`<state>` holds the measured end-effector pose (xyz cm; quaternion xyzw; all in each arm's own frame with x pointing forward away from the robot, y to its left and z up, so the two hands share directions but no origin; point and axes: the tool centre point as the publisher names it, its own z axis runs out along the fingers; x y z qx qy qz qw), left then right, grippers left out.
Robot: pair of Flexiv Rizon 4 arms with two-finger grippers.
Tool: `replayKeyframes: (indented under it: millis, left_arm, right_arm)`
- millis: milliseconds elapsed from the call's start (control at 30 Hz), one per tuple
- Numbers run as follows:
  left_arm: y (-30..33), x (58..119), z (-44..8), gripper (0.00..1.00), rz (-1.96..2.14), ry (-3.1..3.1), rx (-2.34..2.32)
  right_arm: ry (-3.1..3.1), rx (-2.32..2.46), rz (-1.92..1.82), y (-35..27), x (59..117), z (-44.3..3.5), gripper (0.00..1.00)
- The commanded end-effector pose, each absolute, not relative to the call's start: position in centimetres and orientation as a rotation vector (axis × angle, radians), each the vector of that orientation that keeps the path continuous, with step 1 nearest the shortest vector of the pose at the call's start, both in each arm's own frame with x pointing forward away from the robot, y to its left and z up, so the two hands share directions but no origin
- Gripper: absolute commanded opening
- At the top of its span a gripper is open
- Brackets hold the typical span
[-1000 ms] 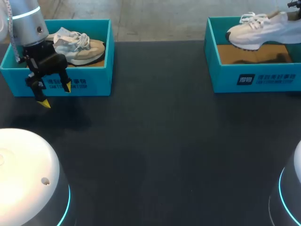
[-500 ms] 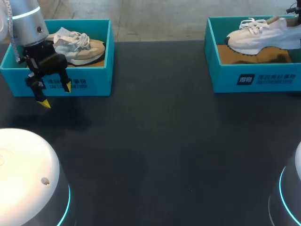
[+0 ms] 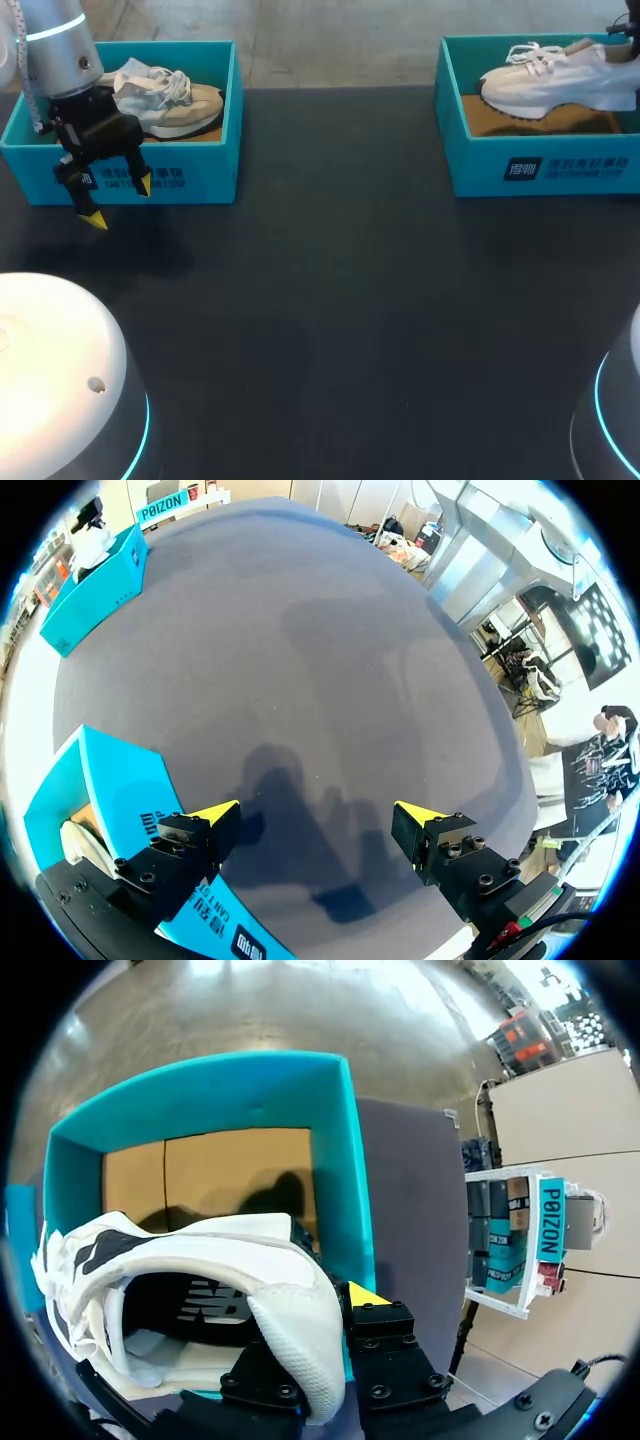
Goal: Take the shoe out of the shoebox, open the shoe tongue, remove and reinsert the insole, then place the shoe into the shoebox
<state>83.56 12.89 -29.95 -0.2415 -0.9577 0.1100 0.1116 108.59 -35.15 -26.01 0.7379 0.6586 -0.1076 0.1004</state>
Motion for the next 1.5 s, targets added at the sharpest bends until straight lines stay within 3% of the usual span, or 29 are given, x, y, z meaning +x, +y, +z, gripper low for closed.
replayKeyframes:
  millis: [33, 1500]
  left_arm:
    - [12.9, 83.5, -29.9, 1.00, 0.319, -2.812, -0.709]
    - [12.9, 83.5, -29.9, 1.00, 0.319, -2.812, -0.709]
  right_arm:
    - [1.950, 2.203, -0.325, -35.5, 109.3, -26.7, 0.00]
    - [1.966, 2.227, -0.316, -36.3, 107.0, -30.7, 0.00]
